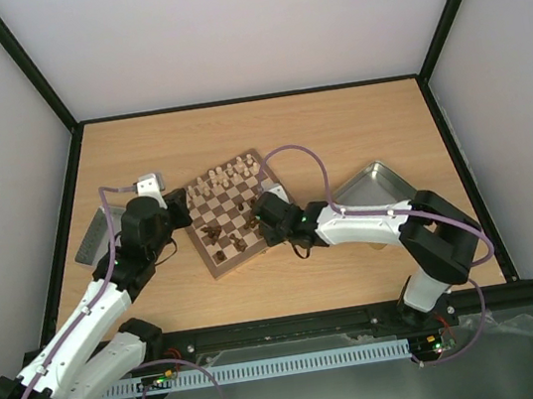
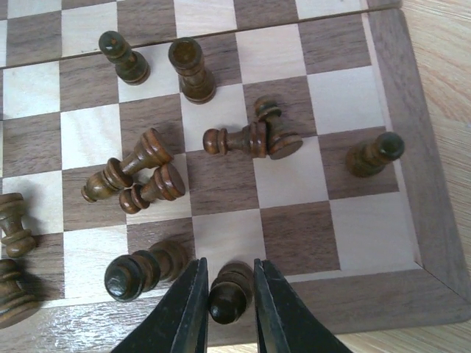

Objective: Set up the chess pieces on the board
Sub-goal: Place the chess piece on the chessboard.

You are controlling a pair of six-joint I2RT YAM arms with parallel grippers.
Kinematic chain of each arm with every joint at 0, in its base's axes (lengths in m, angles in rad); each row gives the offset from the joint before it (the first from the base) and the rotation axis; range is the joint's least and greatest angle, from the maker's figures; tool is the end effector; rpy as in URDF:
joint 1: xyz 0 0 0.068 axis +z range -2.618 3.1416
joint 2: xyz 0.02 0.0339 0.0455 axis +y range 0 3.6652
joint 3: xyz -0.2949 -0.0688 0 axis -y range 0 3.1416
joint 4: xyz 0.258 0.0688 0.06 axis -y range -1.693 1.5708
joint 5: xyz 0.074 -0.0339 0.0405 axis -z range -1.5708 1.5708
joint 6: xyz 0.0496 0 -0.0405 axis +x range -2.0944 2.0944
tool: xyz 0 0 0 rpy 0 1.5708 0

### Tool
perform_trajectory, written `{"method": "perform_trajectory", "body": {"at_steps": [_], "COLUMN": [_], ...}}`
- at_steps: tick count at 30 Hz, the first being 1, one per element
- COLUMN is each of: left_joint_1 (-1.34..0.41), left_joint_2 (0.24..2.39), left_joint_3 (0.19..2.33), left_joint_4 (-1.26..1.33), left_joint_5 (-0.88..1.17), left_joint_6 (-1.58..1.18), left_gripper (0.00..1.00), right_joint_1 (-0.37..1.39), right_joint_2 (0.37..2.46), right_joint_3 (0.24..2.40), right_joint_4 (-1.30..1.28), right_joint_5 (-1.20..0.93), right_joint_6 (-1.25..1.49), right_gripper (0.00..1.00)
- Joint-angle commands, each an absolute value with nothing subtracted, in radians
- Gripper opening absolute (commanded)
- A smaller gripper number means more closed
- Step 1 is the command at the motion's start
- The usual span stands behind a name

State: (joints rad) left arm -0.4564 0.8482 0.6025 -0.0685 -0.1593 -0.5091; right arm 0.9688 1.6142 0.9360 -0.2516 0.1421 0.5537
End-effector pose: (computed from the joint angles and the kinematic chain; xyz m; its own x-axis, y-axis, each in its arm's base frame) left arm 0.1891 -0.0841 0.2921 -0.3883 -0.3454 -0.8543 0.1265 0.8983 -0.4207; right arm 0.2011 0.2803 0.1943 -0.7899 -0.2304 -0.5683 -0.4145 0.8836 0.2179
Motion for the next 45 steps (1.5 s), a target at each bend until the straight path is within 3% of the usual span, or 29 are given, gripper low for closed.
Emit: {"method": "perform_trajectory", "body": {"at_steps": [1,11,25,37,45], "left_joint_1": [-0.451,-0.451,-0.449,-0.446,-0.445], "left_joint_2": [0.834,0.836,0.833,0.835,0.840], "left_joint_3": [0.586,0.588,0.590,0.589,0.591], "left_joint_4": [-0.055,-0.057,-0.057,-0.057,-0.055], "left_joint_5": [-0.158,-0.158,-0.163,-0.157,-0.155], "left_joint_6": [-0.512,-0.512,-0.513,-0.515,-0.512], "left_gripper": [0.06,0.06,0.06,0.07,0.07], "right_joint_1": [0.970,0.968,0.965,0.966,0.965], "right_joint_2": [1.635,1.535,1.579,1.639,1.671], "right_joint_3": [0.925,0.954,0.969,0.980,1.002], "right_joint_4": [-0.202,-0.257,-0.330,-0.307,-0.281], "right_joint_5": [0.143,0.239,0.150,0.136,0.168], "right_joint_6": [0.553,0.628,0.671,0.662,0.639], "right_gripper": [0.18,0.30,0.31,0.15,0.13]}}
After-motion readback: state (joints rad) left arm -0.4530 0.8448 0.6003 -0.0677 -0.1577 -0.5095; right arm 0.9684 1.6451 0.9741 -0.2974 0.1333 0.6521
